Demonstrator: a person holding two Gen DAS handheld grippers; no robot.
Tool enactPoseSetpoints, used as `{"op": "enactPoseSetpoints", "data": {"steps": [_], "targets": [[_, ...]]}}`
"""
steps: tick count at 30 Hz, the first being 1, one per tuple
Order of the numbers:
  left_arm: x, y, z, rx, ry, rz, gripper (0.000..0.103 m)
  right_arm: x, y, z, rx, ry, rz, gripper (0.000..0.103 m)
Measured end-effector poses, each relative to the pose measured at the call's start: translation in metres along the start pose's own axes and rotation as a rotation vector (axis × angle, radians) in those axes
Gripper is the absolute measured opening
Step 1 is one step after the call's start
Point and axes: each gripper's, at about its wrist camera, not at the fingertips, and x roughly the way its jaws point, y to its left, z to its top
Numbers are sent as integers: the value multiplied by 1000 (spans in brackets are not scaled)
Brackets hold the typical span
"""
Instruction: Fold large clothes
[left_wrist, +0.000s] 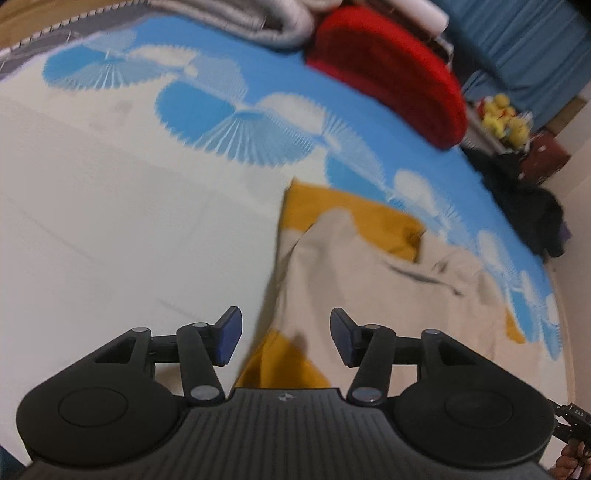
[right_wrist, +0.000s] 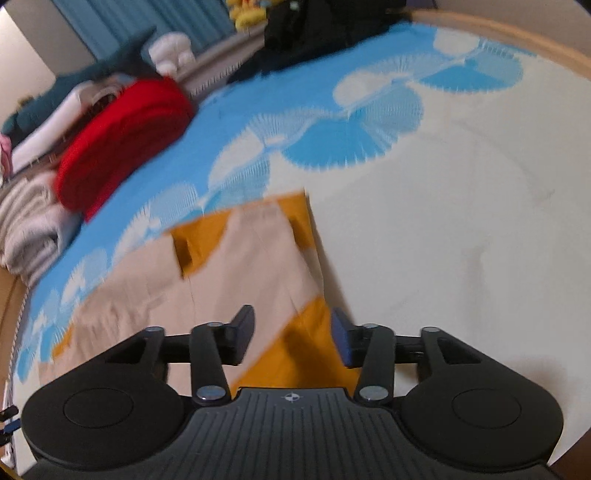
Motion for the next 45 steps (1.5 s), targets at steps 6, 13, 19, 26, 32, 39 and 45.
{"op": "enactPoseSetpoints", "data": {"steps": [6, 13, 19, 26, 32, 39, 45], "targets": [[19, -6, 0, 27, 42, 30, 67, 14, -11, 1, 64, 33, -22, 54], [40, -16, 0, 55, 77, 65, 61, 26, -2, 7, 17, 47, -32, 46], [27, -28, 5, 120, -7, 49, 2, 7, 7, 14, -31, -16, 6, 5], [-21, -49, 19, 155, -348, -3, 2, -55, 30, 29, -57, -401, 128, 1], [10, -56, 37, 128, -346, 22, 2, -30, 45, 49, -76, -463, 64, 1], [93, -40, 42, 156, -68, 139, 3, 50, 36, 55, -86, -246, -87, 1], [73, -41, 47, 161, -223, 92, 2, 54, 47, 51, -126, -287, -110, 1]]}}
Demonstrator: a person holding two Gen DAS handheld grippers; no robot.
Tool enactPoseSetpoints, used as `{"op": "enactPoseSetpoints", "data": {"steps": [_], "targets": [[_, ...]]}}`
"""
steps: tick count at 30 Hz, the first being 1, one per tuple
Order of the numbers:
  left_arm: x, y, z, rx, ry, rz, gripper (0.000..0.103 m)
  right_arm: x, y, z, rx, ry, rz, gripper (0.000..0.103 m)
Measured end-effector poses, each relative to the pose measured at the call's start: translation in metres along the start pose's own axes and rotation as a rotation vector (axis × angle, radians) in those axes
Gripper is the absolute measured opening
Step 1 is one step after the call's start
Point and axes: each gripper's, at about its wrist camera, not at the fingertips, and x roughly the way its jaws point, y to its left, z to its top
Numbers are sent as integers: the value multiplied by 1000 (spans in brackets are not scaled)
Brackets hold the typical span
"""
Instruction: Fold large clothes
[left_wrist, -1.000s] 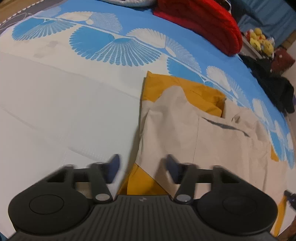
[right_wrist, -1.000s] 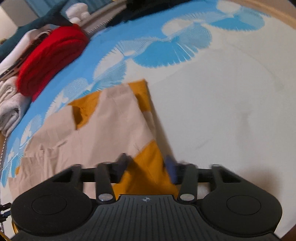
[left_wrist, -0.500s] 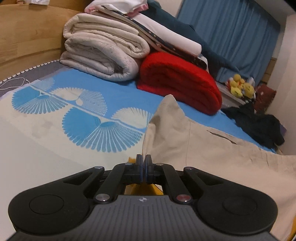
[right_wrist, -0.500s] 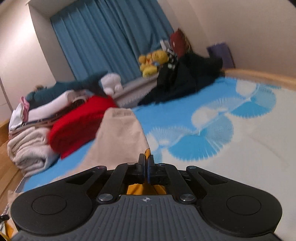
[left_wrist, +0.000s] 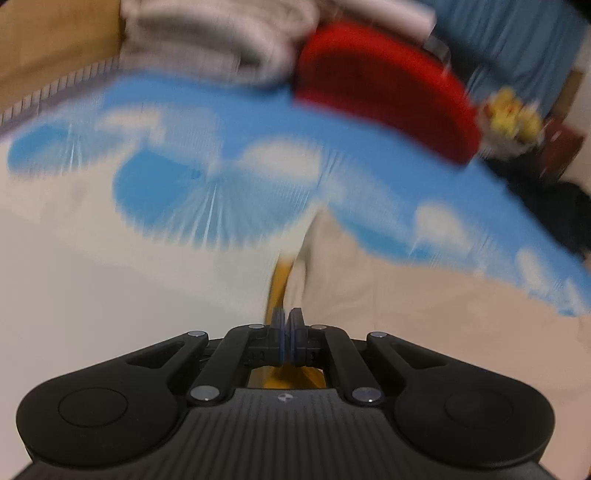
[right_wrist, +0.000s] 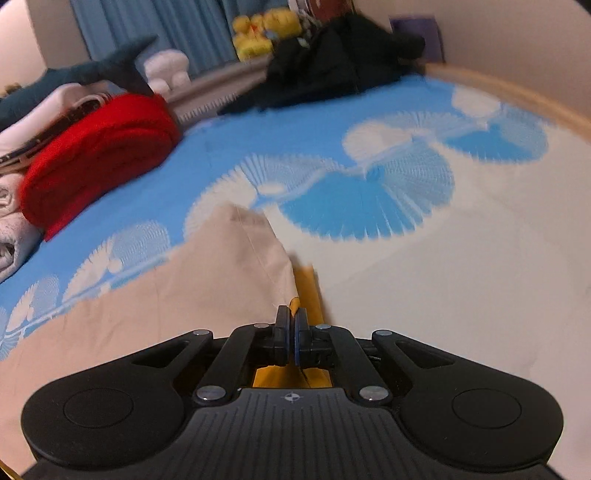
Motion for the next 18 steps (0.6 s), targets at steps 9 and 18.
{"op": "enactPoseSetpoints", "data": {"steps": [9, 18], "targets": [[-30, -2, -12, 86, 88, 33, 25, -17, -9, -1, -15, 84, -48, 8], [-158, 30, -35, 61, 20, -127, 36, -184, -34, 9, -3, -274, 98, 14]]}}
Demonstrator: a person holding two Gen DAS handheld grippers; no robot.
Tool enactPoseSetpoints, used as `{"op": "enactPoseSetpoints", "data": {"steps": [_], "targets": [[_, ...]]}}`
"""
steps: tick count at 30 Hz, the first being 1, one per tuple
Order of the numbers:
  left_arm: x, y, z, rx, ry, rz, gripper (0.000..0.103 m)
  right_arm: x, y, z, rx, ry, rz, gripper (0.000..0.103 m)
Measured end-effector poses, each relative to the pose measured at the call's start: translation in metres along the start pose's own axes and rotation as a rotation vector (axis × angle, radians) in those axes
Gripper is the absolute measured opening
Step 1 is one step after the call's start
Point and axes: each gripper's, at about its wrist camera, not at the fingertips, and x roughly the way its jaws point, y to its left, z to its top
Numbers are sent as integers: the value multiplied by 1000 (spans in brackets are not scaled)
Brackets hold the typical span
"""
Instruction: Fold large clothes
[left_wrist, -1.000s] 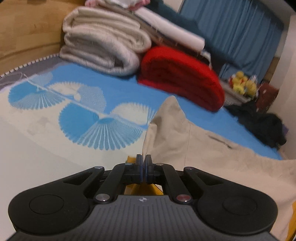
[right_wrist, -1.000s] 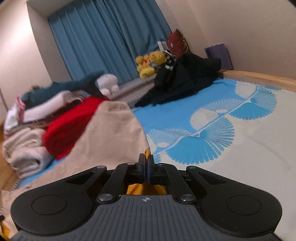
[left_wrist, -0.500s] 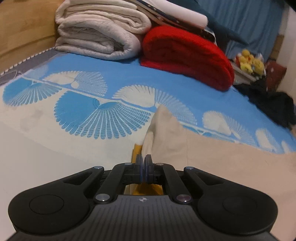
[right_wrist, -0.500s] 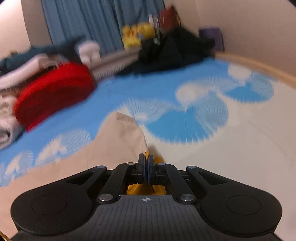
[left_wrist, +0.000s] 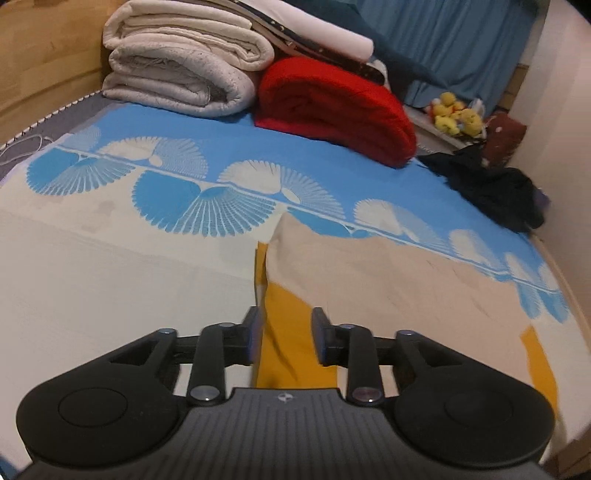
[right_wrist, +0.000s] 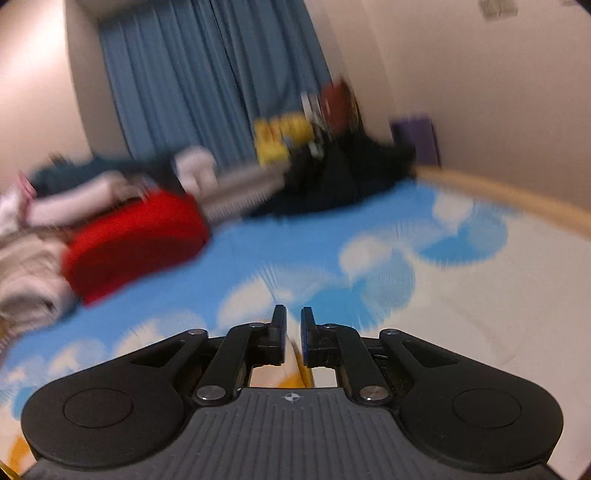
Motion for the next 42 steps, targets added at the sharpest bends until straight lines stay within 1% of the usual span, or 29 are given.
{"op": "enactPoseSetpoints", "data": {"steps": [2, 3, 4, 5, 6, 8, 13, 18, 20, 21, 22, 23, 24, 25, 26, 27, 28, 29, 30, 31, 32, 33, 34, 35, 37, 38, 40, 41, 42], "targets": [[-6, 10, -19, -40, 34, -7, 36, -21, -2, -9, -23, 22, 11, 33], [-4, 17, -27, -95, 87, -7, 36, -25, -5, -20, -42, 53, 3, 33], [-2, 22, -29, -139, 115, -24, 36, -25, -8, -32, -59, 91, -17, 33], [-2, 24, -29, -144, 122, -33, 36, -17, -8, -38, -80, 188, -65, 33], [-1, 24, -28, -129, 126, -27, 36, -11, -11, -41, -69, 231, -90, 33], [8, 23, -29, -122, 164, -12, 36, -5, -15, -43, -24, 252, -77, 33], [29, 22, -35, -110, 244, 29, 43, 22, -13, -59, -41, 405, -94, 33], [44, 19, -40, -87, 296, 42, 43, 47, 4, -92, -167, 599, -125, 33], [49, 17, -41, -71, 320, 44, 43, 55, 9, -102, -236, 644, -135, 33], [52, 15, -42, -59, 330, 44, 42, 57, 10, -105, -256, 658, -136, 33], [55, 14, -43, -47, 342, 40, 36, 59, 8, -108, -263, 668, -135, 33], [57, 13, -44, -35, 351, 32, 25, 61, 7, -109, -261, 676, -134, 33], [59, 12, -43, -22, 347, 29, 1, 64, 5, -111, -255, 688, -129, 33], [53, 11, -38, -3, 286, 48, 0, 66, 4, -112, -250, 699, -123, 29], [41, 11, -31, -11, 186, 56, 0, 66, 4, -112, -249, 706, -114, 4], [24, 11, -23, -21, 66, 60, 0, 64, 6, -110, -253, 691, -102, 0], [13, 14, -19, -29, 11, 41, 0, 58, 11, -103, -253, 641, -79, 0], [18, 19, -22, -39, 68, 46, 0, 52, 13, -96, -241, 592, -39, 0], [31, 25, -29, -74, 174, 75, 0, 48, 13, -91, -219, 566, -29, 0], [42, 30, -36, -107, 252, 88, 0, 48, 9, -92, -202, 578, -53, 0], [46, 27, -37, -68, 270, 91, 0, 52, 4, -96, -189, 615, -82, 0], [44, 20, -35, -7, 247, 97, 0, 55, 1, -100, -186, 648, -102, 0], [41, 16, -33, 17, 224, 89, 3, 57, 1, -102, -192, 659, -108, 0], [39, 15, -33, 9, 211, 70, 7, 56, 2, -103, -203, 656, -110, 0], [35, 17, -32, -40, 199, 19, 49, 56, 5, -104, -219, 654, -114, 0], [35, 18, -32, -56, 193, 13, 54, 57, 6, -105, -223, 658, -116, 0], [38, 18, -34, -65, 213, 9, 53, 57, 3, -105, -224, 669, -119, 0], [44, 18, -38, -62, 252, 4, 49, 58, 3, -106, -226, 674, -122, 0], [50, 14, -42, -45, 290, 3, 16, 57, 3, -107, -229, 675, -123, 0]]}}
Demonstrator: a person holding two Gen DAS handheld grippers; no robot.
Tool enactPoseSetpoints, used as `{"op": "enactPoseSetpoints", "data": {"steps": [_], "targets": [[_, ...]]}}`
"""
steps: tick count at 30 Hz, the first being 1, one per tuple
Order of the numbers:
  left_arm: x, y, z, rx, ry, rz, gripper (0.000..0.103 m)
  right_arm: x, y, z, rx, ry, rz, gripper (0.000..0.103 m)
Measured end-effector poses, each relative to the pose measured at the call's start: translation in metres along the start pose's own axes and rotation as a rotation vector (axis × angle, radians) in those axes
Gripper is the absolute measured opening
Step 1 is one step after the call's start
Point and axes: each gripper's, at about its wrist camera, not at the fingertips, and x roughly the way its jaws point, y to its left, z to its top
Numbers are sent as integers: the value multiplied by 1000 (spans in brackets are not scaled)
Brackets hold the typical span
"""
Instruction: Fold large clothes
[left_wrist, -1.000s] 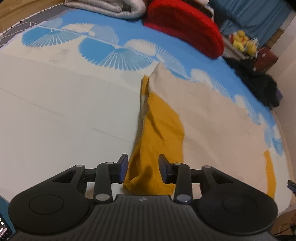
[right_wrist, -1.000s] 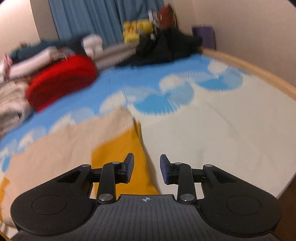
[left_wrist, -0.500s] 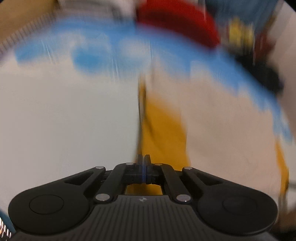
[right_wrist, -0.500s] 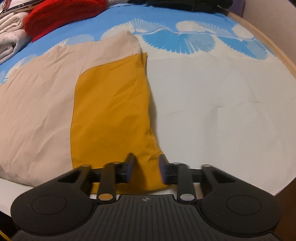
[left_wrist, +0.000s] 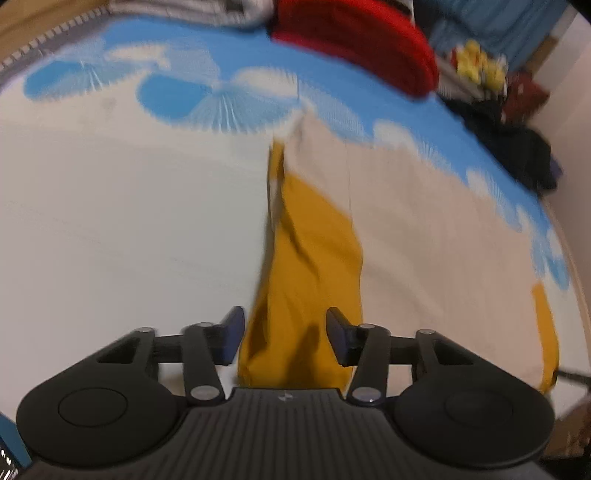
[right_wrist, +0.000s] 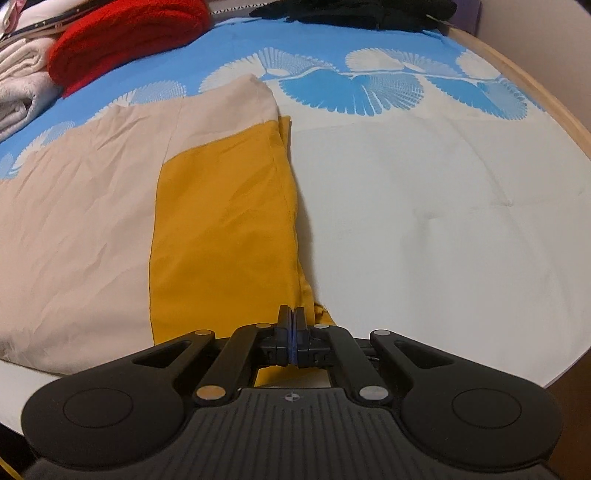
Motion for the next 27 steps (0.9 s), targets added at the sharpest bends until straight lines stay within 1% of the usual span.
{"op": "enactPoseSetpoints", "data": {"steps": [1, 2, 3, 4, 5, 6, 7, 8, 10, 11, 12, 13, 15, 16, 17, 18, 19, 20, 21, 22, 23, 24, 26, 27], "targets": [[6, -6, -2, 28, 30, 15, 0, -1, 1, 0, -3, -3, -2, 0], [6, -10, -3, 58, 21, 28, 0, -3, 2, 0, -2, -11, 0, 0], [3, -9, -3, 78, -2, 22, 0, -7, 2, 0, 5, -29, 8, 0], [-3, -9, -2, 81, -34, 1, 0, -13, 1, 2, 12, -58, 22, 0], [-8, -6, -2, 70, -50, -10, 0, -19, 1, 3, 11, -89, 37, 0], [-5, -2, -3, 51, -29, 4, 0, -24, 1, 3, 7, -111, 49, 0], [4, 4, -5, 22, 25, 30, 0, -23, -1, 3, 7, -100, 41, 0], [16, 7, -8, 16, 91, 69, 0, -16, -4, 1, 15, -57, 19, 0], [35, 0, -13, 84, 176, 184, 0, 0, -6, -1, 23, 33, -2, 0], [39, -3, -15, 109, 197, 211, 0, 5, -3, -4, 2, 58, -18, 0], [39, -6, -15, 121, 190, 212, 0, 8, 1, -5, -22, 67, -36, 0], [33, -10, -12, 132, 148, 212, 0, 8, 5, -5, -37, 60, -45, 0], [11, -17, -4, 137, 3, 187, 0, 4, 9, -3, -52, 31, -54, 0], [0, -21, 0, 130, -62, 159, 1, 1, 10, -2, -56, 11, -62, 0], [-11, -25, 3, 120, -127, 109, 1, -2, 10, 0, -64, -20, -81, 0], [-17, -30, 4, 119, -163, 61, 1, -7, 12, 3, -78, -70, -112, 0], [-19, -36, 4, 131, -182, 17, 1, -12, 13, 6, -84, -120, -131, 0], [-17, -43, 4, 157, -177, -13, 3, -18, 12, 8, -76, -172, -127, 1], [-12, -51, 1, 191, -151, -30, 9, -24, 9, 10, -55, -209, -100, 1], [-3, -58, -1, 227, -100, -37, 17, -28, 7, 11, -36, -236, -66, 1], [8, -66, -4, 255, -47, -30, 22, -31, 7, 12, -22, -252, -28, 1], [23, -71, -8, 288, 32, 4, 32, -31, 8, 13, -16, -254, 4, 1], [50, -74, -18, 347, 167, 118, 33, -25, 14, 14, -18, -215, 53, 2], [56, -71, -19, 355, 198, 141, 33, -16, 17, 14, -25, -162, 68, 2]]}}
